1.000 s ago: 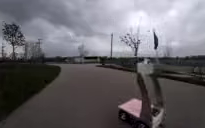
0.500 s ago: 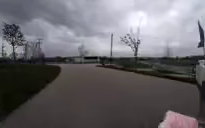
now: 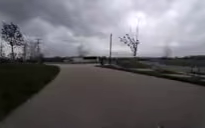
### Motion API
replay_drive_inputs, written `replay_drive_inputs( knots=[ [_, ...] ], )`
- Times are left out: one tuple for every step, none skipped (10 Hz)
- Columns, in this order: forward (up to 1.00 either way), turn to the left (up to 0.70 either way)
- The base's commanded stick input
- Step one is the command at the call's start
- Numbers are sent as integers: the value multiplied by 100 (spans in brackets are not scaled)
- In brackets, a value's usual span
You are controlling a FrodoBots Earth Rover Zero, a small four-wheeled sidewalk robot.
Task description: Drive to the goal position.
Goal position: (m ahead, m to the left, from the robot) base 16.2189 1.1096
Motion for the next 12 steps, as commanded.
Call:
replay_drive_inputs(
  knots=[
    [0, -45],
    [0, -45],
    [0, -45],
    [0, -45],
    [0, -45],
    [79, -31],
    [0, -45],
    [0, -45],
    [0, -45],
    [0, -45],
    [0, -45],
    [0, -45]
  ],
)
